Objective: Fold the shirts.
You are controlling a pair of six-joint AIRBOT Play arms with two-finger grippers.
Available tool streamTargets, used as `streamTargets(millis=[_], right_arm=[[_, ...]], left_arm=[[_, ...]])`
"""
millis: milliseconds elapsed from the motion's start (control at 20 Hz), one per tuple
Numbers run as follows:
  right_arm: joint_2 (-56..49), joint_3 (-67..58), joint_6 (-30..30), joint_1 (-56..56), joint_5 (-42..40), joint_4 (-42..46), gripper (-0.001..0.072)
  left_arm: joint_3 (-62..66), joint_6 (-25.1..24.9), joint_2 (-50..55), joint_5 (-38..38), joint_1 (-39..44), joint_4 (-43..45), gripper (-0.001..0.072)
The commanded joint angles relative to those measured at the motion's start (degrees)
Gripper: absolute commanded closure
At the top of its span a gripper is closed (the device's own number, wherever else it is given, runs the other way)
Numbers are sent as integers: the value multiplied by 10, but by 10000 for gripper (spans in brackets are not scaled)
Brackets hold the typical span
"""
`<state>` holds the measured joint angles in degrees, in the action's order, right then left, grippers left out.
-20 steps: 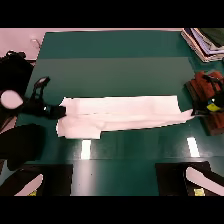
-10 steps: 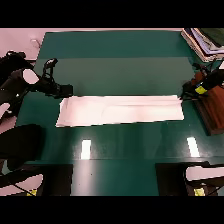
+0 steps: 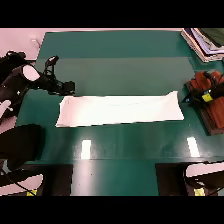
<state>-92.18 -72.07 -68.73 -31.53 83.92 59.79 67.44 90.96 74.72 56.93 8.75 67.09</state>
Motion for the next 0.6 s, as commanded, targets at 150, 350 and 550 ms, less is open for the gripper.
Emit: streamTargets(millis=[150,350,550], right_arm=[[-38,119,91,-31,-42,-174,309],[-35,87,105,25,-34,-178,624],[23,22,95,73,3,-178,695]], left_arm=[[2,21,16,-69,99,-19,679],[20,20,71,-112,163,-55,679],[82,20,154,-110,203,-74,679]])
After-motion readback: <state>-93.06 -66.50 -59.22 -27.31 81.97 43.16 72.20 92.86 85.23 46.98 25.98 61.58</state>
